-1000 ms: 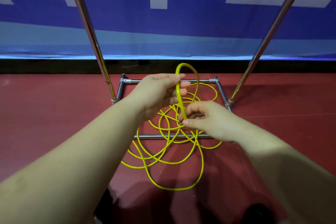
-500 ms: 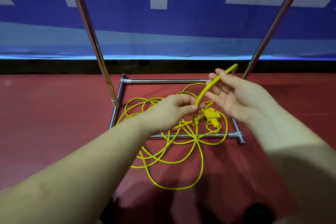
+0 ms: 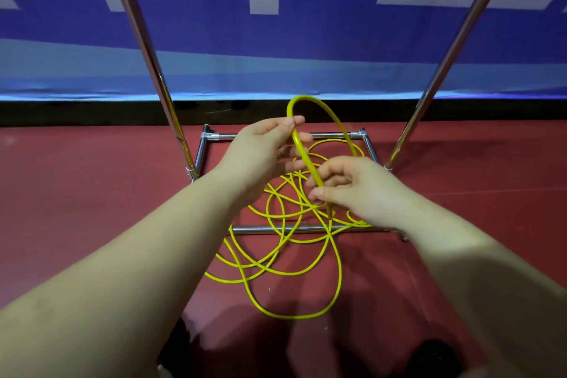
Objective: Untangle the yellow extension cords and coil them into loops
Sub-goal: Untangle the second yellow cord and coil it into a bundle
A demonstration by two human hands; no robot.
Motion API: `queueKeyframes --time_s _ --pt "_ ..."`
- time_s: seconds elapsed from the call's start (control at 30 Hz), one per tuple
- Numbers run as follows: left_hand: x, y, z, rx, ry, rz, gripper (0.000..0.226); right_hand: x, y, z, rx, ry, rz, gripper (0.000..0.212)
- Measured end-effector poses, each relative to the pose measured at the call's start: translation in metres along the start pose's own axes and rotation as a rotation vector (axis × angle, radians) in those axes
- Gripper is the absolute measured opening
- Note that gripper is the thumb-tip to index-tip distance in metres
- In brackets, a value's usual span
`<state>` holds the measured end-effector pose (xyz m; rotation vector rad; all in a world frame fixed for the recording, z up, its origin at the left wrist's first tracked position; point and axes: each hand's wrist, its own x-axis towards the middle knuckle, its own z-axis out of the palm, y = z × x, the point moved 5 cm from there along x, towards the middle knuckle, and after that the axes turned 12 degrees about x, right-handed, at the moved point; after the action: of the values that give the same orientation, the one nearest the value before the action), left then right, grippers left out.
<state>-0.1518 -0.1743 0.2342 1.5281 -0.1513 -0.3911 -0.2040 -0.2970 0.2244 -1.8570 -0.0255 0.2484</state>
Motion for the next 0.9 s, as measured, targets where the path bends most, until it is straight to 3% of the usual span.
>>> queueKeyframes --time_s 0.07,0.27,0.47,0.57,0.77,0.9 --pt "0.002 -0.005 0.002 -0.031 -0.058 -0.021 0.021 0.0 -0.005 -0.007 0.081 0.061 -0.015 0.015" --pt "-0.012 -0.029 0.026 0.366 -0.334 -0.062 0.021 0.001 -0.018 -0.034 0.607 0.244 -0.032 0.015" --pt "-0.012 -0.018 0.028 0.518 -0.267 0.141 0.016 0.004 -0.014 -0.04 0.949 0.307 0.016 0.013" --pt "-0.011 -0.016 0.028 0.434 -0.204 0.131 0.017 0.006 -0.01 -0.039 0.857 0.28 0.024 0.013" --pt "-0.005 -0.006 0.012 0.162 -0.001 0.051 0.012 0.001 0.008 -0.012 0.162 -0.004 0.111 0.026" --pt "-0.001 0.002 0.0 -0.046 0.059 0.001 0.012 0.0 0.004 0.001 0.062 -0.076 0.043 0.016"
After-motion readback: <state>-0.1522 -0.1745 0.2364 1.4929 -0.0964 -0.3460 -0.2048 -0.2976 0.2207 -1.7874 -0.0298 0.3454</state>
